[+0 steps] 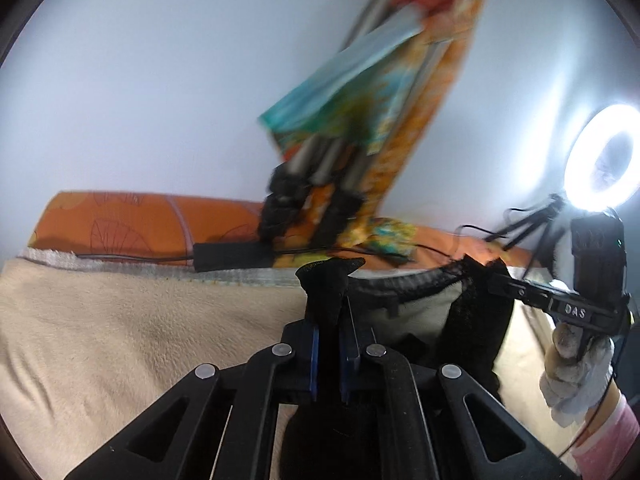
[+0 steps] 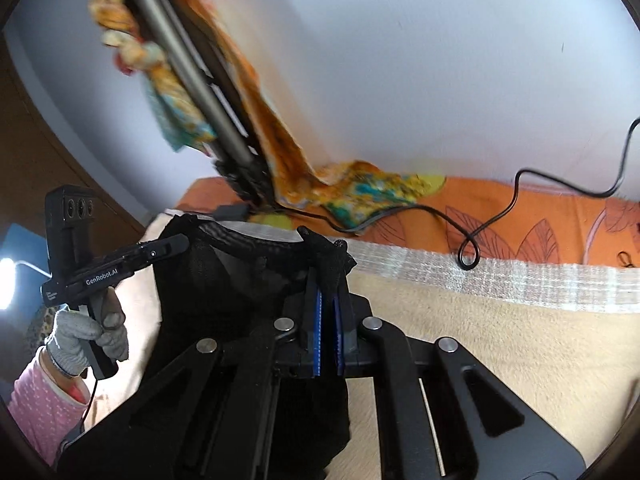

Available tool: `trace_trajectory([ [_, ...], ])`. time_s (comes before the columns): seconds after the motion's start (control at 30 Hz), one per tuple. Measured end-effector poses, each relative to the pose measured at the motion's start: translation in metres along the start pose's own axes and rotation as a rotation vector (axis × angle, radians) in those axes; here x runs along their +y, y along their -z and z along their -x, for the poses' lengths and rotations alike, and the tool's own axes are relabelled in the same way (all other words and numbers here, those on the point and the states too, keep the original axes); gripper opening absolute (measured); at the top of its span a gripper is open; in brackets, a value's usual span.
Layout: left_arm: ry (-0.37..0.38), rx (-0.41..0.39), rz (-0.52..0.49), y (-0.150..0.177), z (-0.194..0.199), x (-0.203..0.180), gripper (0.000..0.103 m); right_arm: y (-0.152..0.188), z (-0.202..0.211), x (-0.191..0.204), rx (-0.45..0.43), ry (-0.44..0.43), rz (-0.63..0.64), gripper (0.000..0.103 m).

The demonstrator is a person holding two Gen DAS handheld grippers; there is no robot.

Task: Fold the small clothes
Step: 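Grasp the collar end with both tools and lift it toward the folded hem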

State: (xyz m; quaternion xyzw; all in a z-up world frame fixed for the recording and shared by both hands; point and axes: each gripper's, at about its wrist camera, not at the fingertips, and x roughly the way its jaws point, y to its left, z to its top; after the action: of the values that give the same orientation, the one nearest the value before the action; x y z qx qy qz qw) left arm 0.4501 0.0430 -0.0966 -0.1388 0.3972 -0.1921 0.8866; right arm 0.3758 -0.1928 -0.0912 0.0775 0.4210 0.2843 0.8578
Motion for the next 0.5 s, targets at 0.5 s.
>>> trace_trajectory([
  [0.5,0.032,-0.052,-0.128,0.057,0.123,-0.065,0.004,0.060,0.117,0.081,-0.074,-0.016,0.108,0.006],
])
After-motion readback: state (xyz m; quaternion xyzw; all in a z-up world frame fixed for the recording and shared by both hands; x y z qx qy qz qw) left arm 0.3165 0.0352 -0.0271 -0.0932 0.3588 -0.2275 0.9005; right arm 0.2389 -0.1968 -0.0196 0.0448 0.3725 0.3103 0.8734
